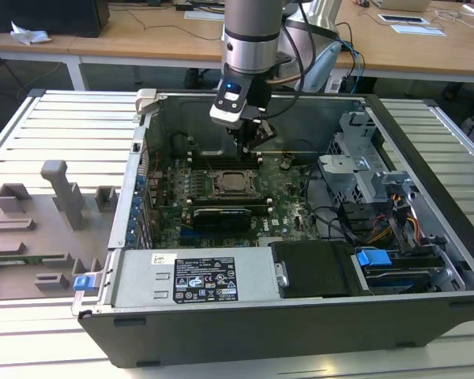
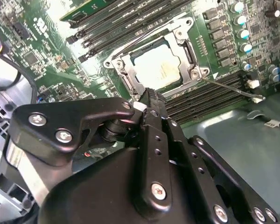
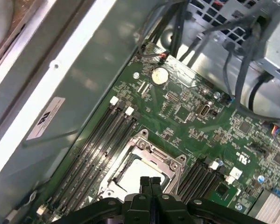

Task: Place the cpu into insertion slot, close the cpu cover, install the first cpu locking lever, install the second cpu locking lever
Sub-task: 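Install the first cpu locking lever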

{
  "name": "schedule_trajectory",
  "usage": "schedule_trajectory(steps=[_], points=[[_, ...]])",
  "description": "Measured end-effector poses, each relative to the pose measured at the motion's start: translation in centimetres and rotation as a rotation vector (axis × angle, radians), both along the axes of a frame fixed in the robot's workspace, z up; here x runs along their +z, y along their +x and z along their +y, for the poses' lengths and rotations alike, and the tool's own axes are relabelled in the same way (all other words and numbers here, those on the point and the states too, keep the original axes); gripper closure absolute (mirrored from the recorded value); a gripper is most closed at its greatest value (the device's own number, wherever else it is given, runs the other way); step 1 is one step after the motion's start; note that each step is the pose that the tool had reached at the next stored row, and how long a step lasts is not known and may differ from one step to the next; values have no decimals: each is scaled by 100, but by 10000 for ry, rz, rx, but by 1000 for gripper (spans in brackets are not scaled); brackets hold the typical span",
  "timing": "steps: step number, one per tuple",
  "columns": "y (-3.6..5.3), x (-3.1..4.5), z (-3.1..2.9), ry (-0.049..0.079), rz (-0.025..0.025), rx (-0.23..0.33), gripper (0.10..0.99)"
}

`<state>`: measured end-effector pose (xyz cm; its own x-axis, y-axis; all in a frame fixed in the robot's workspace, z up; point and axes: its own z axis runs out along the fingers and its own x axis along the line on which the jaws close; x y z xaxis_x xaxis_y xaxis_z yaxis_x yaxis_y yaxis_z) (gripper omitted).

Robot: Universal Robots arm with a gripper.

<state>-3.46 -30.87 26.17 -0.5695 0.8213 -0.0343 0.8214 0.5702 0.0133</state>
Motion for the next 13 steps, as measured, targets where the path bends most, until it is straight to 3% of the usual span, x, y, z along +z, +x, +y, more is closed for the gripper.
schedule_trajectory(steps=[9, 13], points=[[0, 0, 0, 0, 0, 1451, 980], [0, 0, 0, -1, 0, 2459, 980]])
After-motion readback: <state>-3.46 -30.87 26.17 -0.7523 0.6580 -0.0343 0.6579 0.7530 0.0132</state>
